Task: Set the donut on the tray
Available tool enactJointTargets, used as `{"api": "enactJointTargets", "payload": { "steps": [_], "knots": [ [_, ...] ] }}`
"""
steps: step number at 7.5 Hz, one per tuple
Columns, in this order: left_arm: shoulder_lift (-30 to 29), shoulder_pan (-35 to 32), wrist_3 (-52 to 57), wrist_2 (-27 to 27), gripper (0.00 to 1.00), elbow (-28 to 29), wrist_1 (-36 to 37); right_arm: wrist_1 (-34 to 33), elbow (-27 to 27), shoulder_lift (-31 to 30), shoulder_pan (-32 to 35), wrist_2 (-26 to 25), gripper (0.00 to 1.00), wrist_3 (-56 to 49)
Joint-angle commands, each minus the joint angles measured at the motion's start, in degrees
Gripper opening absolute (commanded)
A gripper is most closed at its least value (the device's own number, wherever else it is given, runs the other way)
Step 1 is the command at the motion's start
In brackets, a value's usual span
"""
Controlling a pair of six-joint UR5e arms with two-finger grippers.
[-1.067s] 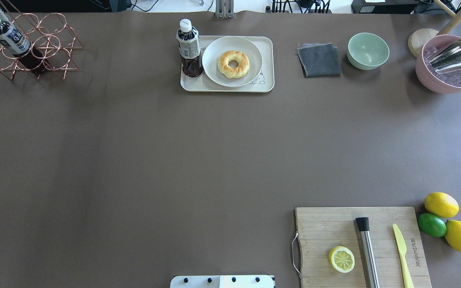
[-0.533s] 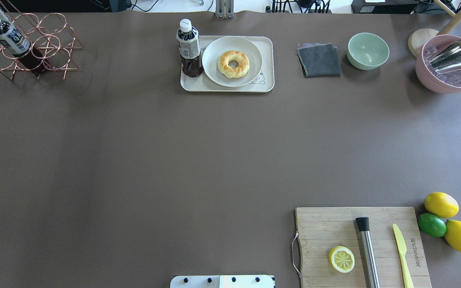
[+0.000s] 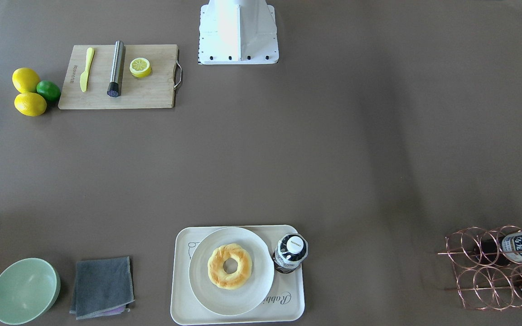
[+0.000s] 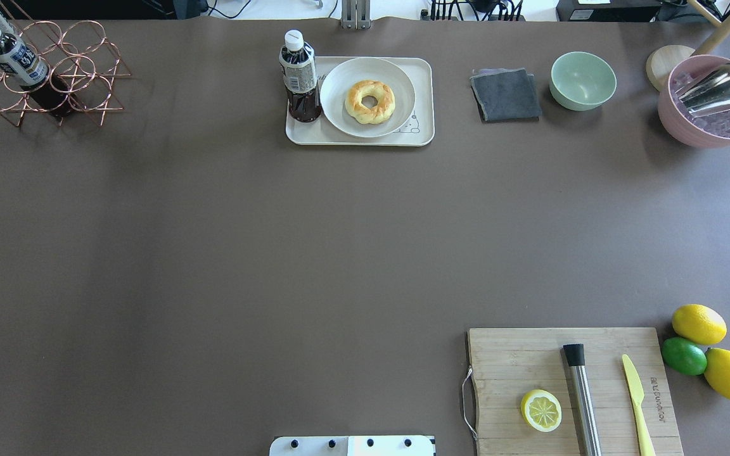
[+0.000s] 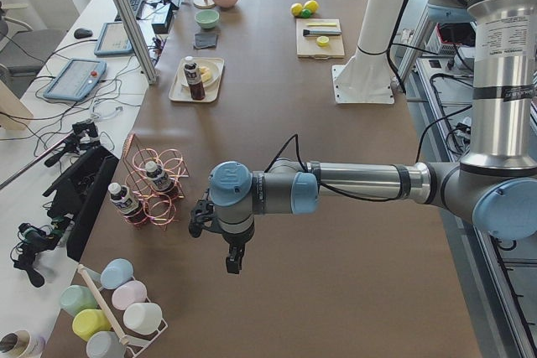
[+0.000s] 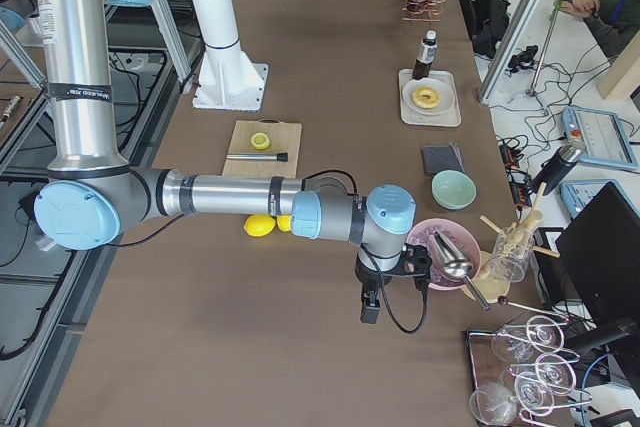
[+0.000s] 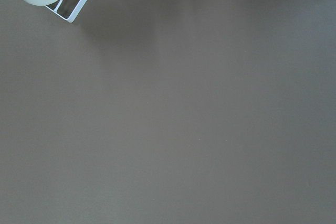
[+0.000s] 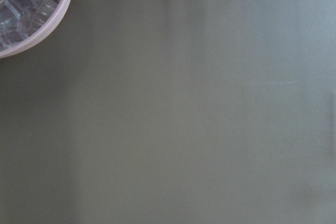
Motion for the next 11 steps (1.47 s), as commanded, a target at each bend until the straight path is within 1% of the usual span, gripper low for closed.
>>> {"api": "enactJointTargets", "payload": {
  "steps": [1, 2, 11],
  "knots": [
    [0.00, -0.09, 0.00, -1.83, 0.99, 0.00, 0.13, 0.03, -0.14, 0.00, 0.00, 0.00, 1.00, 0.00],
    [0.09, -0.09, -0.09, -2.72, 0.99, 0.18, 0.13, 0.03, -0.15, 0.00, 0.00, 0.00, 1.00, 0.00],
    [0.09, -0.09, 0.00, -2.81, 0.99, 0.35, 0.13, 0.03, -0.23, 0.00, 0.00, 0.00, 1.00, -0.09]
  ]
}}
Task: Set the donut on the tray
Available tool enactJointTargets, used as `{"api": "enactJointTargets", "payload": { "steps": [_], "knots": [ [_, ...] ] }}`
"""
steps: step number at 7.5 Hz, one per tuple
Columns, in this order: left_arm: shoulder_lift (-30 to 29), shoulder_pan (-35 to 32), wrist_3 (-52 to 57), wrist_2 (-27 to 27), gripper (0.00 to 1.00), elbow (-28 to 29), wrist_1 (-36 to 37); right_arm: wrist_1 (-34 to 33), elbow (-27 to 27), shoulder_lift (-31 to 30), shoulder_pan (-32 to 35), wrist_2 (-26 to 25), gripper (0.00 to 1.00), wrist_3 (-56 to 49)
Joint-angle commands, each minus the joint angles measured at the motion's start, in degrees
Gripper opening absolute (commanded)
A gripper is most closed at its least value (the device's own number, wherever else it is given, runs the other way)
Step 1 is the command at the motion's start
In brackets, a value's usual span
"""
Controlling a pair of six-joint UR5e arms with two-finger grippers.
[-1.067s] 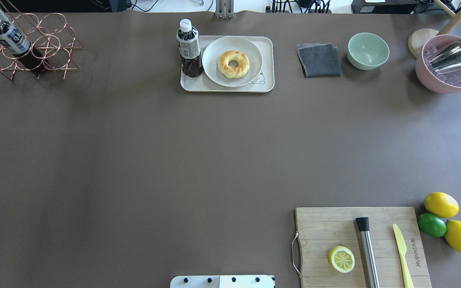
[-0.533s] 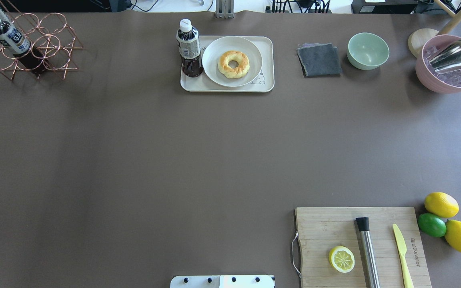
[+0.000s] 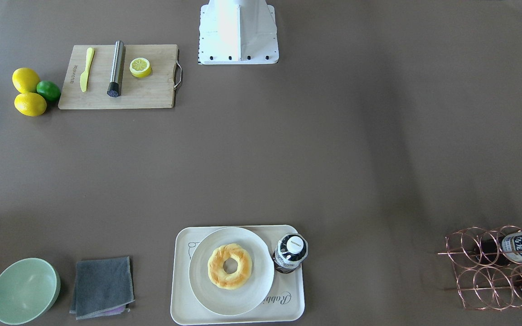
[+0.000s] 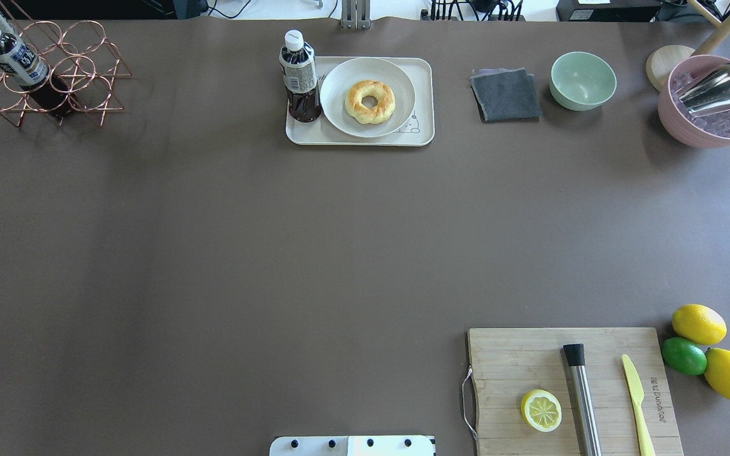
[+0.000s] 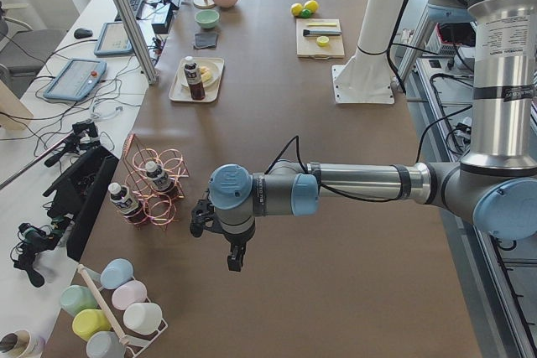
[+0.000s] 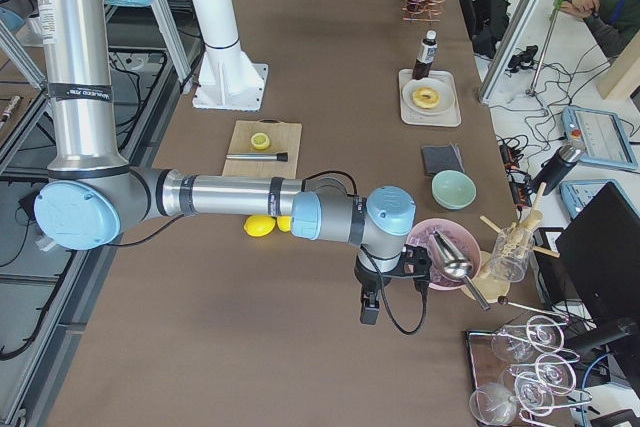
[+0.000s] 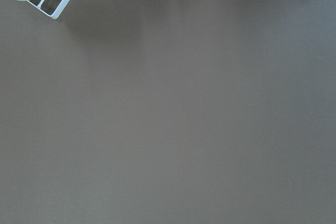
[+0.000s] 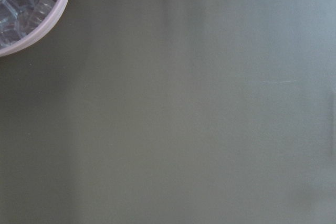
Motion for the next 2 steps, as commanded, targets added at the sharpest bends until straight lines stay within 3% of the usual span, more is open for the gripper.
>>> {"api": "enactJointTargets", "payload": {
  "steps": [1, 2],
  "knots": [
    [0.00, 0.00, 0.02, -0.04, 0.99, -0.09, 0.00, 0.00, 0.09, -0.09, 0.00, 0.00, 1.00, -0.05],
    [0.00, 0.00, 0.02, 0.04, 0.99, -0.09, -0.09, 0.00, 0.35, -0.26, 0.00, 0.00, 1.00, -0.05]
  ]
}}
